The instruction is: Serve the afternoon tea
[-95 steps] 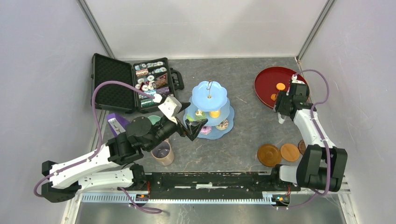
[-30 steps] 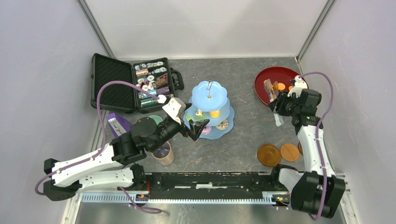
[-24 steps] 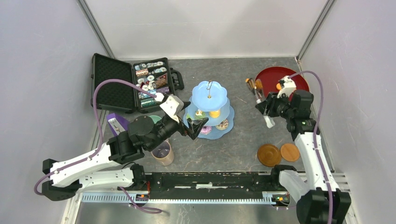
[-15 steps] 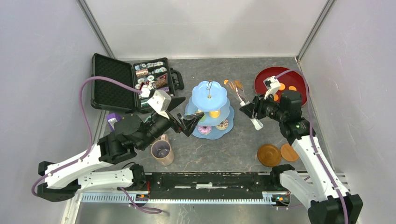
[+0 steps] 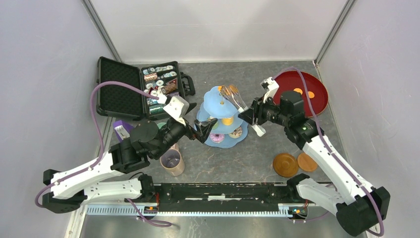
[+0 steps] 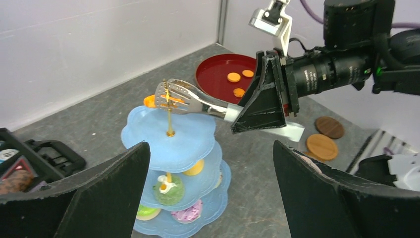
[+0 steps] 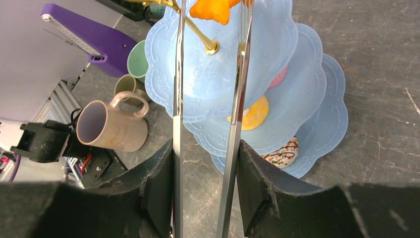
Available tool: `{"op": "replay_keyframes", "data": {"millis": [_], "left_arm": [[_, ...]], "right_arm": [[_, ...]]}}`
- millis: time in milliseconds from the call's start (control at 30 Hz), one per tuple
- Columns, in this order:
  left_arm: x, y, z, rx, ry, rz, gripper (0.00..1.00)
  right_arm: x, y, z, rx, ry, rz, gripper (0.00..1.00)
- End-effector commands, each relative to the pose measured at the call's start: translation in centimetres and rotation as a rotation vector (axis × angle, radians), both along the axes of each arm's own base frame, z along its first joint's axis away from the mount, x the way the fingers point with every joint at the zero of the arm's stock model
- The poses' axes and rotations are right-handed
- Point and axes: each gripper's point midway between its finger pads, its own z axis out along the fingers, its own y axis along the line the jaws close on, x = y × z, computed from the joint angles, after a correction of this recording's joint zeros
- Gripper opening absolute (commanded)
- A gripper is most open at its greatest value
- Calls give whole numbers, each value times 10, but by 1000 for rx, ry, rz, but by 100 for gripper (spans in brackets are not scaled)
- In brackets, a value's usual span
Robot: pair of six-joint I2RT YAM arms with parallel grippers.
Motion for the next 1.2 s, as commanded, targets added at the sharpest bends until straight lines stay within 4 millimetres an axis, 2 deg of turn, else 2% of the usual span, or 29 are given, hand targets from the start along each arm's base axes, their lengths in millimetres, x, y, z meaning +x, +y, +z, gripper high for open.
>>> {"op": "replay_keyframes", "data": {"millis": [0,167,333,500,1000,1167], "left_arm": [[10,16,1,50,-78,81,100],[11,20,-5,60,-92,94,100],[10,16,-11,79,-94,80,100],[10,17,-12,77,-96,82,100],[8,13,-14,79,-91,59,100],[7,13,-14,75,-89,52,100]], "right_arm": [[22,1,36,-6,-116,-60,18],[23,-3,30,-33,-105,-82,28],[19,-2,26,-45,-95,-72,36],[18,-3,21,-52,-86,-71,40],[16,-5,26,-50,-105,-76,54],[17,-10,31,-55,-119,-104,54]]}}
